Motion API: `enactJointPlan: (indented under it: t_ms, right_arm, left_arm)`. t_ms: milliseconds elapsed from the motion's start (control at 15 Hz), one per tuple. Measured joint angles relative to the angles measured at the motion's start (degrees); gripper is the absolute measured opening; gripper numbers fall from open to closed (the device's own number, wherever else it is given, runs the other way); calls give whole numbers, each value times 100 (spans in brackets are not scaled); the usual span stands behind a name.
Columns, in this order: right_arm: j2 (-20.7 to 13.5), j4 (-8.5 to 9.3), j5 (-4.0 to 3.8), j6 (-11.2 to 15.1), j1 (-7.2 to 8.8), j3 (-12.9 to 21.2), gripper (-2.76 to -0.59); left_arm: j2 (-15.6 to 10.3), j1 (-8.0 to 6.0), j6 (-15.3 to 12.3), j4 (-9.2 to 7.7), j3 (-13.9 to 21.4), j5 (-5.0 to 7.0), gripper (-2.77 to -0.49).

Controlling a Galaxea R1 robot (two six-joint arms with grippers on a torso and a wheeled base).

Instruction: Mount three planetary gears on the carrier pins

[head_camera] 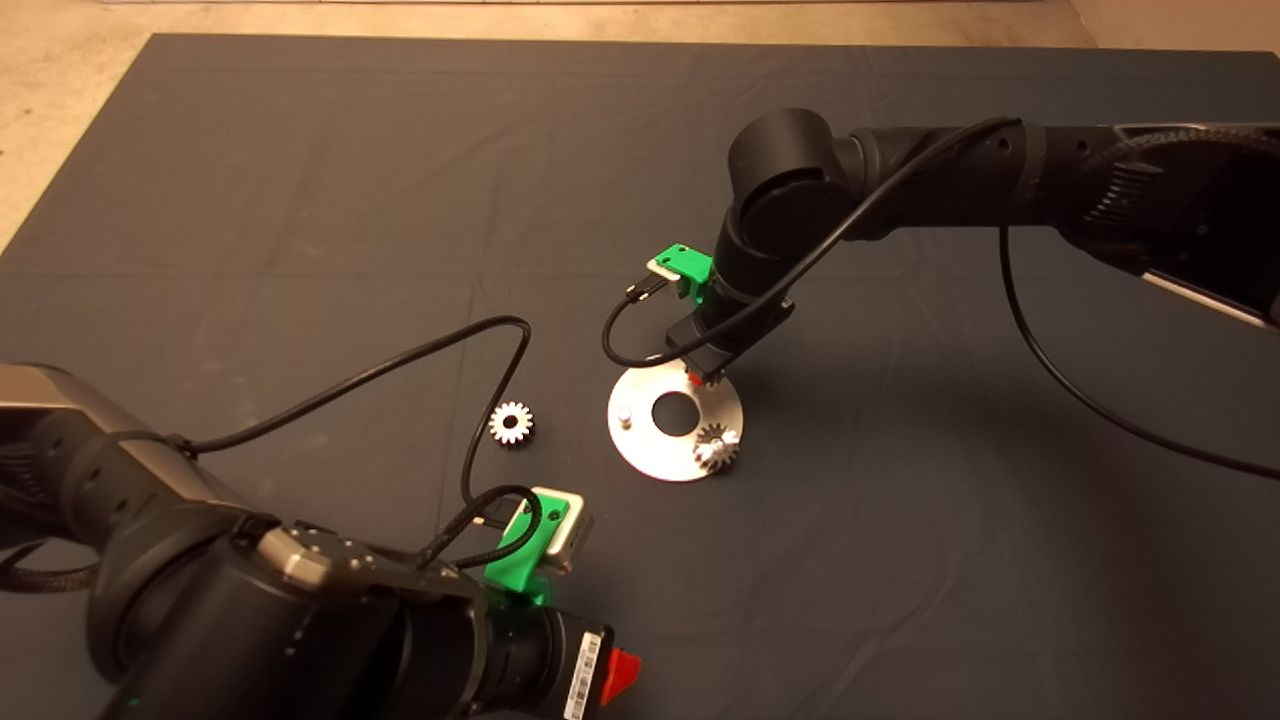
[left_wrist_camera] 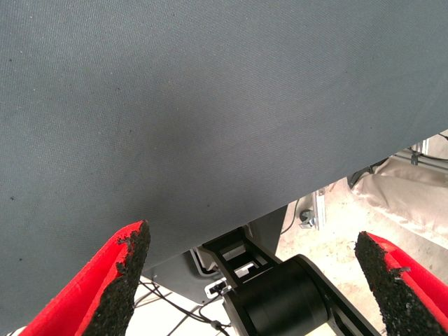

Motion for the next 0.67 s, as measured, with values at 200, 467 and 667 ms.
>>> enactJointPlan:
  t_ms: [200,467,667]
  right_arm:
    - [13,0,0,0,9,-55,-247]
    - [16,2,24,-2,35,-199,-247]
    - [16,2,26,-5,35,-199,-247]
  left_arm:
    - [0,0,0,0,0,0,-118]
    - [0,0,0,0,0,0,-118]
    - [0,0,0,0,0,0,-118]
